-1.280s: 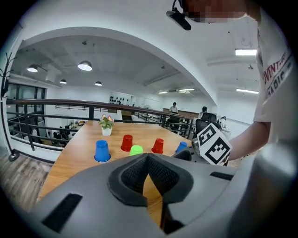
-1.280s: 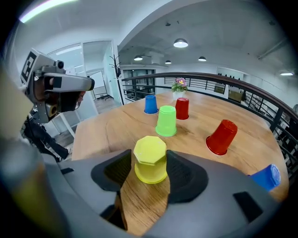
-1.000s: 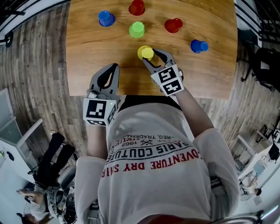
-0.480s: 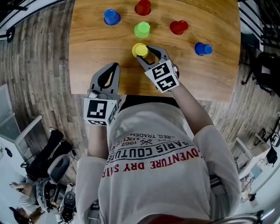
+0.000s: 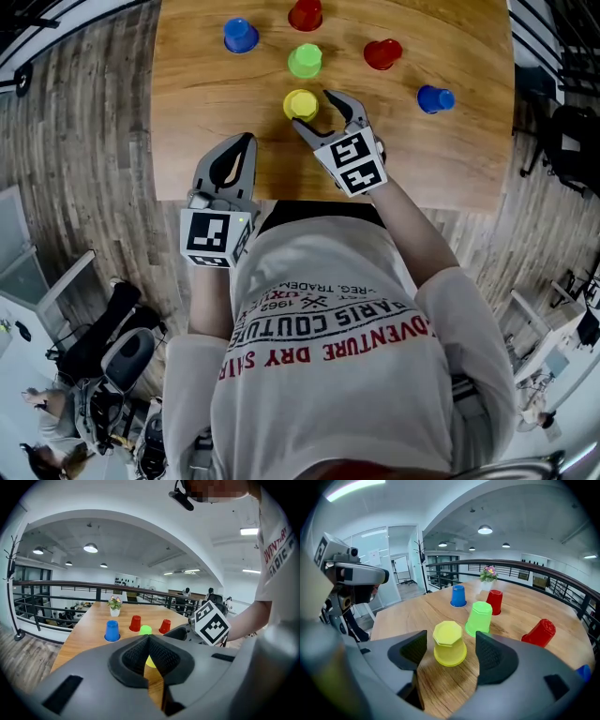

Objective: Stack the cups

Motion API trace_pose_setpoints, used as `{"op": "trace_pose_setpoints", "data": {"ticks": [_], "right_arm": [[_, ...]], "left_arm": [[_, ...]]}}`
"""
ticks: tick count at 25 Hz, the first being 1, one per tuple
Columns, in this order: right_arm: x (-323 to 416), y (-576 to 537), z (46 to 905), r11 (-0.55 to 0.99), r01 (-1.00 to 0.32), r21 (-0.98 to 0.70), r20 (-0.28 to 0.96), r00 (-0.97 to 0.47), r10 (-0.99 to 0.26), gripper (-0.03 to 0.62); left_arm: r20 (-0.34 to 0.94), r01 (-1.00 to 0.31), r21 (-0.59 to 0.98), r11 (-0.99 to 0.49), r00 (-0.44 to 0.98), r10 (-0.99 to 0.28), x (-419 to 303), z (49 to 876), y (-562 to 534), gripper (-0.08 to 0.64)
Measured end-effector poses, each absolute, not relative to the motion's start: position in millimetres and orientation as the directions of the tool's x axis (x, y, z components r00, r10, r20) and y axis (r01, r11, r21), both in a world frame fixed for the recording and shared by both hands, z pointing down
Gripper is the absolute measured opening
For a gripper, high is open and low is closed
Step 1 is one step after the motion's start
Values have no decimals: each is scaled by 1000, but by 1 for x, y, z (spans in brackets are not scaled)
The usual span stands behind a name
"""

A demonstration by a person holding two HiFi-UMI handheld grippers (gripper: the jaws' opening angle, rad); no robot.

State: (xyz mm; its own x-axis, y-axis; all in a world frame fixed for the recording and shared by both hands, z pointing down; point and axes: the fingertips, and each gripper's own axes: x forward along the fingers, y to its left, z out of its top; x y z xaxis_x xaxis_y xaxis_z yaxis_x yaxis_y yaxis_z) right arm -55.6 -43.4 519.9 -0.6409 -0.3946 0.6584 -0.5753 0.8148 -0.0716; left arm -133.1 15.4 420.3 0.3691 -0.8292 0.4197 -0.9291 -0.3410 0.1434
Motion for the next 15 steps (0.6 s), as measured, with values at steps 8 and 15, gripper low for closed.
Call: {"op": "trace_pose_setpoints", "data": {"ticks": [8,15], "right_arm": [[-15,-42,498,754,-652,-81,630,-619,-468,321],[71,-58,484,690,-722,-47,621,-563,-546,321]], "left_arm": [[399,-885,149,-440,461,-793,-100,415,6,14],[388,-851,127,-510,515,-764,-40,409,-23,14]]}}
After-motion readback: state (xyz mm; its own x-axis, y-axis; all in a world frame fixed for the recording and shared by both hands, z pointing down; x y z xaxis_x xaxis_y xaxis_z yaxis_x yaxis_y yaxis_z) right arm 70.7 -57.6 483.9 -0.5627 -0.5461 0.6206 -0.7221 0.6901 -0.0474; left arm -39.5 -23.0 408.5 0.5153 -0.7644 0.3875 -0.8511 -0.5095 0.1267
